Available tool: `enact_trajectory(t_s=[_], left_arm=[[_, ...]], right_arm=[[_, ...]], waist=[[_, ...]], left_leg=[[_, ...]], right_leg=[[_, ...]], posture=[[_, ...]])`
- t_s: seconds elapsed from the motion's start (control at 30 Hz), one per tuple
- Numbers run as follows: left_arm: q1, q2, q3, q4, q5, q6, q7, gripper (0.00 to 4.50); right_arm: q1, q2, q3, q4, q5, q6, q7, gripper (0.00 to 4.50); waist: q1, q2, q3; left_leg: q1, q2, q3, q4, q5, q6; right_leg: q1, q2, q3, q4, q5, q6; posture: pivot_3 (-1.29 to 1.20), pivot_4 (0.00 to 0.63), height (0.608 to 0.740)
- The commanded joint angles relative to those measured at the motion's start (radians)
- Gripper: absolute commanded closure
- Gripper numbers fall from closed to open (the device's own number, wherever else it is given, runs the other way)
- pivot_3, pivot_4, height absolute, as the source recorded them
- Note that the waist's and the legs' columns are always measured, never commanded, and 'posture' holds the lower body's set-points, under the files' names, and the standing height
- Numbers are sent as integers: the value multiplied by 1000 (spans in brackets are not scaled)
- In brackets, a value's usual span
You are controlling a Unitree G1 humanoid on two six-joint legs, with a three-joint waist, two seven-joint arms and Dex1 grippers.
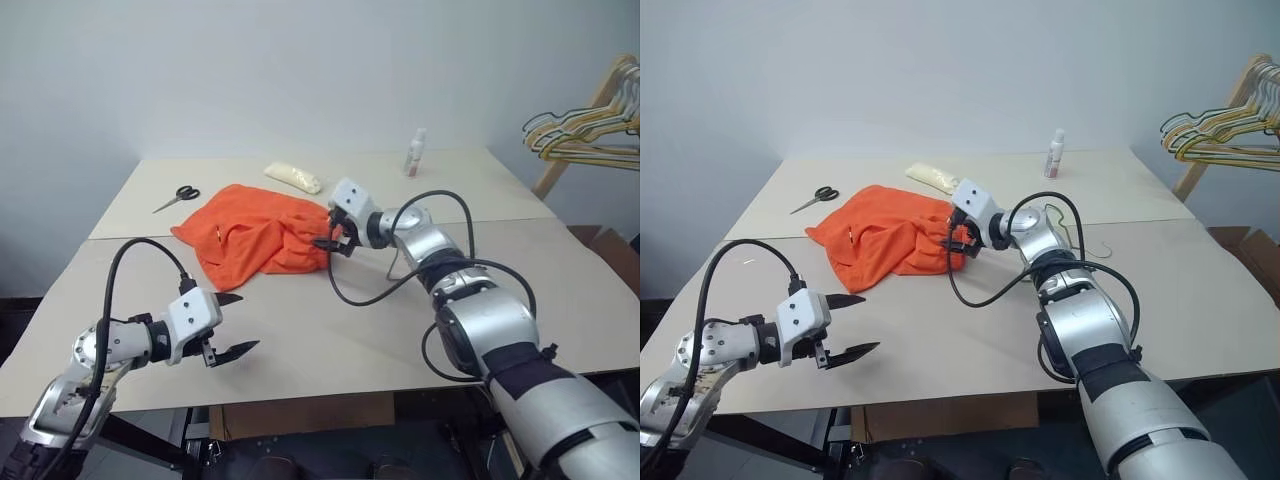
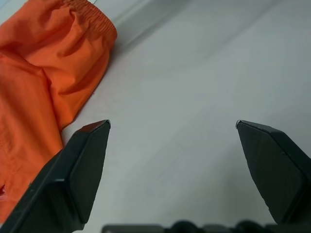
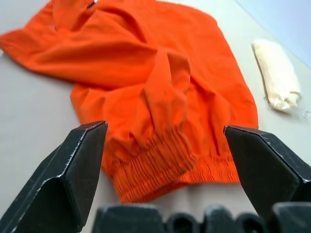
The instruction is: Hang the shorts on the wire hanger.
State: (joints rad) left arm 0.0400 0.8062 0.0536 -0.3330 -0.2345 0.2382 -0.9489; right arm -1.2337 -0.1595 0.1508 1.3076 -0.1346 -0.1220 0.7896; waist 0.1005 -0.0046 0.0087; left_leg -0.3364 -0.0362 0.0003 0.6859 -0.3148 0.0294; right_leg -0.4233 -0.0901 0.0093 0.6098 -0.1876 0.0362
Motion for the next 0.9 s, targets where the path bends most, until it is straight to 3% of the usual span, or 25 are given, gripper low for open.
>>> enact_trajectory(t_s=[0.03,0.13,0.47,0.5,0.8,0.9], left_arm=[[-3,11,24,-28,6,-12,13,0],[4,10,22,-34,8,-12,17,0],[2,2,5,-38,20,-13,32,0],[0,1,3,-36,21,-14,32,0],[-36,-1,-14,-11,30,-17,20,0],[-37,0,-12,-9,28,-16,17,0]], right_arm=[[-29,21,-24,13,0,26,-18,45],[-20,33,-25,23,-8,44,-23,656],[8,51,-7,18,-70,4,-118,4258],[9,52,-13,17,-67,4,-120,4455],[2,51,-57,11,-40,-23,-167,4455],[3,43,-51,6,-49,-42,-119,3779]], waist=[[0,0,0],[-1,0,0],[-2,0,0],[-2,0,0],[-4,0,0],[-5,0,0]], left_leg=[[0,0,0,-1,0,0],[0,0,0,-2,1,-1],[0,0,-1,-5,1,-2],[0,0,-1,-5,1,-2],[0,1,-1,-6,2,-3],[0,1,-1,-6,2,-3]], right_leg=[[0,0,0,0,0,0],[-2,0,0,0,0,-1],[-2,0,0,1,-1,-2],[-2,0,0,1,-1,-2],[-2,0,0,1,-1,-2],[-2,0,0,1,-1,-2]], posture=[[304,0,740],[305,0,740],[293,0,740],[293,0,740],[281,0,740],[281,0,740]])
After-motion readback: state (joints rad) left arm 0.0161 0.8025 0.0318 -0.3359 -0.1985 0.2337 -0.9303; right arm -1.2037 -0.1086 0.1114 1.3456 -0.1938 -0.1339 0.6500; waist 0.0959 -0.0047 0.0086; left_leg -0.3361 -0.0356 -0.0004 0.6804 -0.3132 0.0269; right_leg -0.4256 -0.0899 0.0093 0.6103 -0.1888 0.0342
